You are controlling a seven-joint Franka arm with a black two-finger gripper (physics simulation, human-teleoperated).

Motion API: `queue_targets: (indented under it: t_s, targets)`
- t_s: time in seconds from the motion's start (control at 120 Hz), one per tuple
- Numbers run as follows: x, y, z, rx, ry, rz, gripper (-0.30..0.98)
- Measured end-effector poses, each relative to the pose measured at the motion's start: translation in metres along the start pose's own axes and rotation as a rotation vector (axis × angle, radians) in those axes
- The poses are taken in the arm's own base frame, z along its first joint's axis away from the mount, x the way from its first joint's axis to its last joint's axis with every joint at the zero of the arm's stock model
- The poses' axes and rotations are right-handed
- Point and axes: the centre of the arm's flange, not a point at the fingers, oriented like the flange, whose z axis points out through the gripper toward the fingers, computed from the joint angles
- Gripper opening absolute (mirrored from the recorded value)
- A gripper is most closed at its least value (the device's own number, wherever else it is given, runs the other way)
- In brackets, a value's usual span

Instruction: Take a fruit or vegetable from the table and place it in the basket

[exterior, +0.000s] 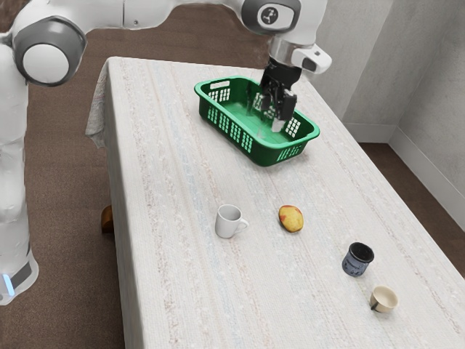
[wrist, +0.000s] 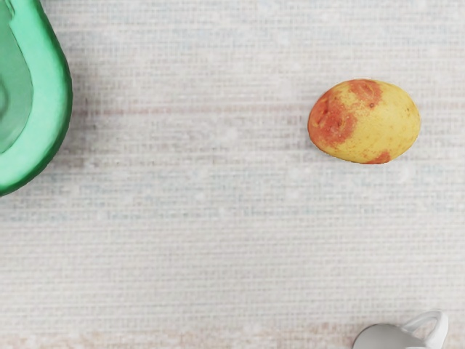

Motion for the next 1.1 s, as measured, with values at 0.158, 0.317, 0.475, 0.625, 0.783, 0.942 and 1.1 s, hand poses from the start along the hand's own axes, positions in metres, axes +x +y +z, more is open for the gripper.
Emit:
queue_targets:
  t_s: [0.158,0.317,0.475,0.625,0.783,0.942,1.1]
  targets:
    - [0.022,-0.188,-0.035,-0.073,0.007,-0.16,0.68]
    - [0.011,-0.203,-0.03,-0.098,-0.061,-0.095,0.69]
    - [-0.052,-0.194,-0.145,-0.004,0.118,-0.072,0.69]
    - [-0.085,-0.144,-0.198,0.069,0.19,0.06,0.69]
    - [-0.021,-0.09,-0.137,0.037,0.07,0.425,0.68]
    - [0.022,0.004,-0.092,0.032,0.011,0.844,0.68]
    - [0.061,0.02,0.001,0.005,-0.083,1.05,0.68]
